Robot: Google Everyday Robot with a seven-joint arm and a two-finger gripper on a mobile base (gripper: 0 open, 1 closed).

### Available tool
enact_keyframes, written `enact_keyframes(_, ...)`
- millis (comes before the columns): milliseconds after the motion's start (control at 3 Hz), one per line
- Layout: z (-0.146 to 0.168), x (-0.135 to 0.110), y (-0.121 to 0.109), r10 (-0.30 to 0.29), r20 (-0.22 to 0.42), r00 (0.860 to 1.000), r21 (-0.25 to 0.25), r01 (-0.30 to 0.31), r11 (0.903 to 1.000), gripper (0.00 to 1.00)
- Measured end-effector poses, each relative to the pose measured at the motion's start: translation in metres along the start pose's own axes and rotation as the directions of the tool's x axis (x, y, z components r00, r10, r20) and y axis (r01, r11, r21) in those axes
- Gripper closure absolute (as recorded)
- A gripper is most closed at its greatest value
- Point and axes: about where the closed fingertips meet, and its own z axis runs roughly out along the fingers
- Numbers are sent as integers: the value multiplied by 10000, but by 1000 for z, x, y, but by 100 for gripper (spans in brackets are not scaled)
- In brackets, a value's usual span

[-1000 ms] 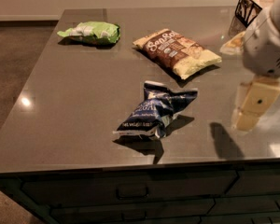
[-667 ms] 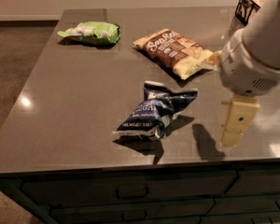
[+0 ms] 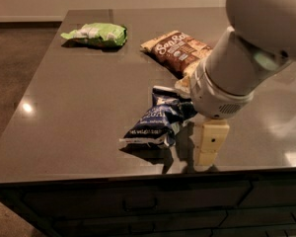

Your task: Pick blue chip bag

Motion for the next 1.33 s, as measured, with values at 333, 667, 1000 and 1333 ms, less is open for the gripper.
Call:
enact_keyframes(333,15,-10,-17,127,114,9999,209,-130,9997,0)
enact_keyframes(667,29,-19,-23,59,184,9998,212,-63,9998,0)
enact_keyframes(1000,39,-23,-28,123,289,9995,-34,-122,9999,17)
enact_keyframes(1333,42,-31,-30,37,515,9987,-286,-22,9996,39)
